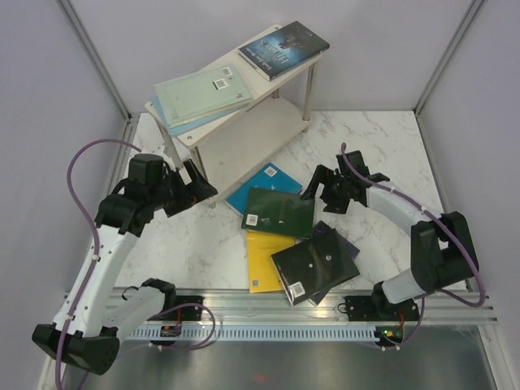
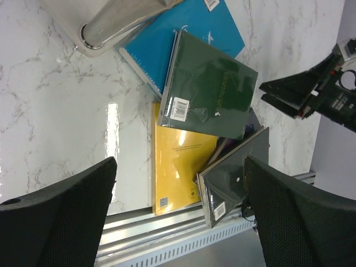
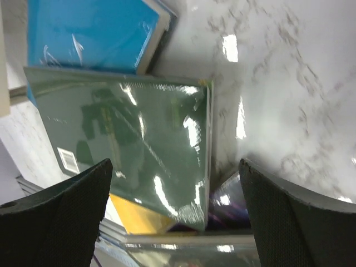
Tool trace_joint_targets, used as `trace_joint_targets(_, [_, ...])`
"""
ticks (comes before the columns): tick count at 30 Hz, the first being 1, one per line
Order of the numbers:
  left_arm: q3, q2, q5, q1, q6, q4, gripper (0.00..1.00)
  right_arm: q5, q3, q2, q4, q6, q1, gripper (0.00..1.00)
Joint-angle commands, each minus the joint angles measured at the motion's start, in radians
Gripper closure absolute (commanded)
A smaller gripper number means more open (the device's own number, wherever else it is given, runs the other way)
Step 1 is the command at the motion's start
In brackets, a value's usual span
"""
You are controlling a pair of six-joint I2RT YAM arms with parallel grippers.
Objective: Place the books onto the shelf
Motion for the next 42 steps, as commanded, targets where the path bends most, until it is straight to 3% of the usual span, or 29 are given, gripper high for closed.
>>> trace_joint_targets(1, [-0.034,-0.062,-0.014,-0.006,-0.039,0.013,0.03,-0.081,-0.031,0.083,0.202,0.02,-0.014,0.02])
trace_joint_targets(14, [-0.067,-0.107,0.007,-0.008,-0.008,-0.036,0.04,-0.237,-0.273,0.236,0.743,0.25,-0.049,0.03])
trace_joint_targets(17, [-0.067,-0.105,0.016,-0.009,-0.006,-0.044,0.03,-0.291,-0.335,0.282,0.918,0.336,-0.049,0.14])
trace_joint_targets(19, [-0.065,-0.107,0.017,-0.008,-0.005,-0.045,0.03,-0.32,-0.367,0.302,0.998,0.358,-0.049,0.31])
trace_joint_targets(20, [-0.067,-0.107,0.017,-0.008,-0.005,-0.047,0.03,-0.322,-0.373,0.301,1.003,0.361,-0.049,0.38])
trace_joint_targets(21, [-0.067,-0.107,0.017,-0.008,-0.005,-0.047,0.03,-0.322,-0.379,0.293,0.994,0.352,-0.049,0.52])
trace_joint_targets(23, [-0.076,-0.11,0.018,-0.008,-0.006,-0.048,0.03,-0.314,-0.388,0.257,0.968,0.321,-0.051,0.66])
trace_joint_targets(30, [-0.103,-0.12,0.039,-0.008,-0.017,-0.039,0.03,-0.3,-0.312,0.07,0.709,0.217,-0.052,1.0])
trace_joint_targets(36, [-0.129,-0.146,0.134,-0.009,-0.014,0.044,0.02,-0.332,-0.243,-0.082,0.526,0.207,-0.052,1.0])
trace_joint_targets(42, [-0.228,-0.18,0.276,-0.009,-0.069,0.212,0.02,-0.429,-0.229,-0.242,0.517,0.347,-0.052,1.0])
